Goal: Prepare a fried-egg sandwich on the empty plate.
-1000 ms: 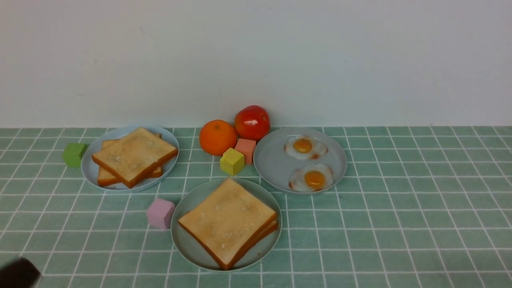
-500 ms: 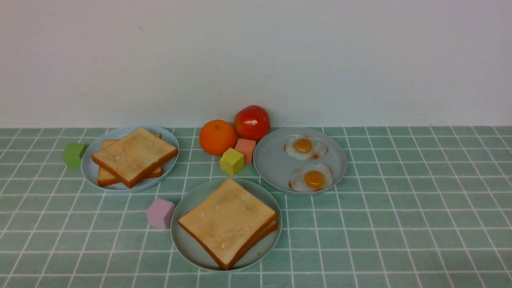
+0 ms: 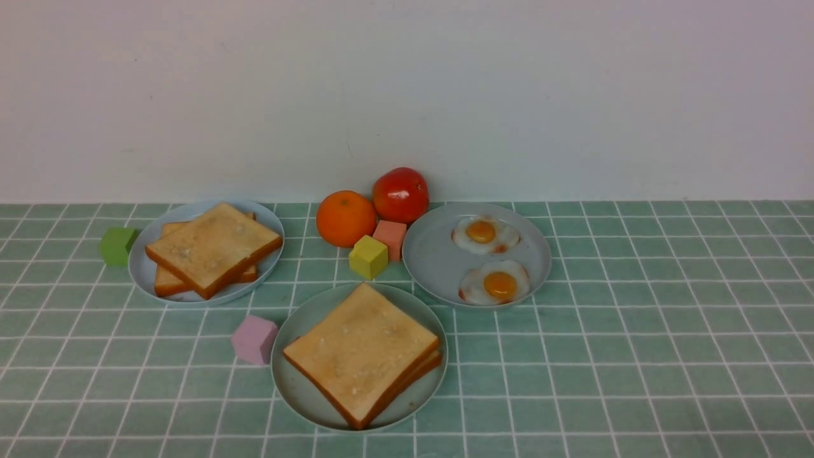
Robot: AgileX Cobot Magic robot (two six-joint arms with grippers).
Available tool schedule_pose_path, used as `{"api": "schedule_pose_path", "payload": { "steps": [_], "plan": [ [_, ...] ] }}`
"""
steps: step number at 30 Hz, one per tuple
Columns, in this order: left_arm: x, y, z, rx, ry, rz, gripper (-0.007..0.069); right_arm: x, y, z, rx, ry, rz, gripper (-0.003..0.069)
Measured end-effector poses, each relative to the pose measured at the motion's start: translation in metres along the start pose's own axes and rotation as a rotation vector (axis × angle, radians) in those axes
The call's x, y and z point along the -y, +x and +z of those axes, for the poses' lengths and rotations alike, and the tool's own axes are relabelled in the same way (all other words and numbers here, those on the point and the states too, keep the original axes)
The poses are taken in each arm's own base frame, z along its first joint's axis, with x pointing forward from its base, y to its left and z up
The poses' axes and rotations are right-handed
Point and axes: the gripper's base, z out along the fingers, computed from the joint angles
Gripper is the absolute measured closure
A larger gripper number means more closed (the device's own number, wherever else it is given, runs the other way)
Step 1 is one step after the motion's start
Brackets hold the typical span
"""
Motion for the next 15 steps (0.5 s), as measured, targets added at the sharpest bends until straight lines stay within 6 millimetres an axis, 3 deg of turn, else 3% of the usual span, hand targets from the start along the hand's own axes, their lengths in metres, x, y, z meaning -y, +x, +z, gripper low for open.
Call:
{"api": "schedule_pose_path", "payload": {
  "steps": [15],
  "plan": [
    [0.0, 0.0, 0.0, 0.0, 0.0, 0.0, 0.0638, 0.0, 0.0, 0.0, 0.0, 0.0, 0.0, 0.0625]
  ]
}}
